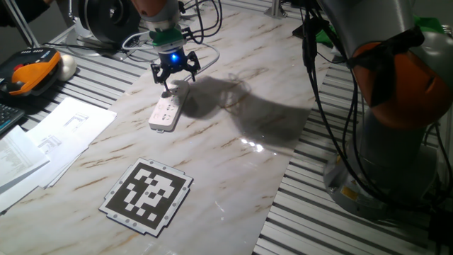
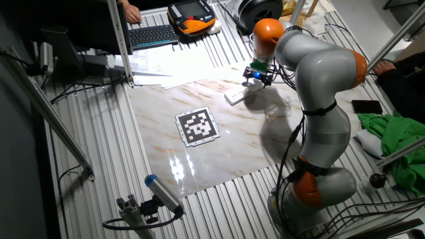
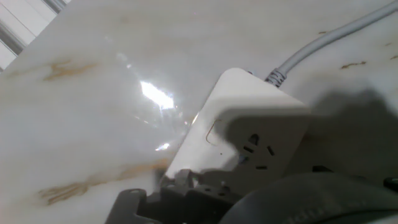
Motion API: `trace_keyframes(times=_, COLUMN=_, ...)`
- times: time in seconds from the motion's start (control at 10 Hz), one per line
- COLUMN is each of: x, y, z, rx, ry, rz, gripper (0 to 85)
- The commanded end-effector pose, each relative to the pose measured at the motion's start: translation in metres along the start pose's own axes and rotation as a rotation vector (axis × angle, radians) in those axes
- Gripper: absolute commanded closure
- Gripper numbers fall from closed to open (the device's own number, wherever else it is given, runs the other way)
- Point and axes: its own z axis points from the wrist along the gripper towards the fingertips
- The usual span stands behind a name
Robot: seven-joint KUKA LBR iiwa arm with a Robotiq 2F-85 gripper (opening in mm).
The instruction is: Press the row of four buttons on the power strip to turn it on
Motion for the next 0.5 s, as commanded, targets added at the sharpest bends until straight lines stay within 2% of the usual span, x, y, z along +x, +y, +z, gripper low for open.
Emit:
trace_keyframes(times=0.0, x=-0.0009, y=-0.0008, z=0.0015, rx=-0.004, ry=0.004, rz=0.000, gripper=0.0)
trace_keyframes(times=0.4, x=-0.0038, y=-0.0046, z=0.0068, rx=-0.010, ry=0.013, rz=-0.002, gripper=0.0)
